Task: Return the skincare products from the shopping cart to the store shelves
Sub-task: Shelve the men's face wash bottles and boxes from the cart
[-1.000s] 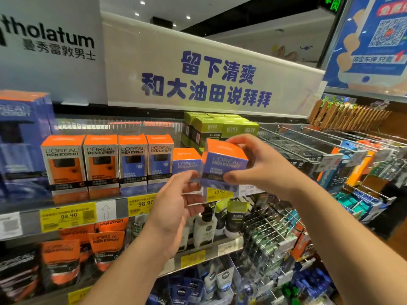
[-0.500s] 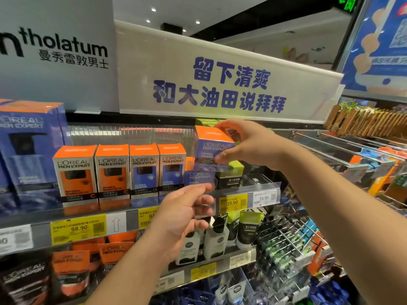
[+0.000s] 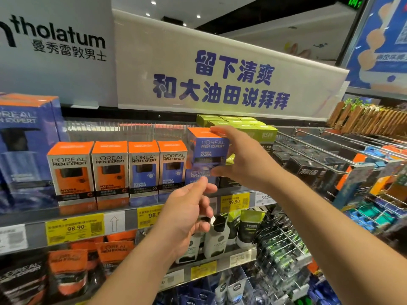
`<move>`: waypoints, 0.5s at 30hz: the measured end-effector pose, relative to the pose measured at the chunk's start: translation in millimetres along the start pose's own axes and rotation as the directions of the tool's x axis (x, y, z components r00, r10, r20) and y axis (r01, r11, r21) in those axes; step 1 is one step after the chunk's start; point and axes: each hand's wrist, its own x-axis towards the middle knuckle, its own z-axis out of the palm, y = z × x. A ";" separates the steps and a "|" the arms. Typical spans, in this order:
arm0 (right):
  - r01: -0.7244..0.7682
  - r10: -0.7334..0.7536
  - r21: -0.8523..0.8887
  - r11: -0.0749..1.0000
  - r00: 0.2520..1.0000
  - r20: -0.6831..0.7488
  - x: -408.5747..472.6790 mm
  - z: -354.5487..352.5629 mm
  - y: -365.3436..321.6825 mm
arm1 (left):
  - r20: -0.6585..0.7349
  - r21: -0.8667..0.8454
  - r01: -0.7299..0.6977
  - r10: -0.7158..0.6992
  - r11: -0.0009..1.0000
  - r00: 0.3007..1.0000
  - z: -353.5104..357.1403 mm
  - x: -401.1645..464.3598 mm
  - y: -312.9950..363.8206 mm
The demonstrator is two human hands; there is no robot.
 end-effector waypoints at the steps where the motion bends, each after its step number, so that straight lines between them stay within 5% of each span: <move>1: 0.004 -0.004 0.000 1.000 1.000 -0.017 0.0 1.8 -0.6 | 0.001 -0.005 0.001 -0.001 1.000 1.000 1.2 0.6 0.2; 15: -0.034 0.032 -0.010 0.999 0.990 -0.134 -2.7 15.0 -2.4 | 0.047 -0.068 0.031 -0.028 0.997 0.999 1.7 2.6 -2.5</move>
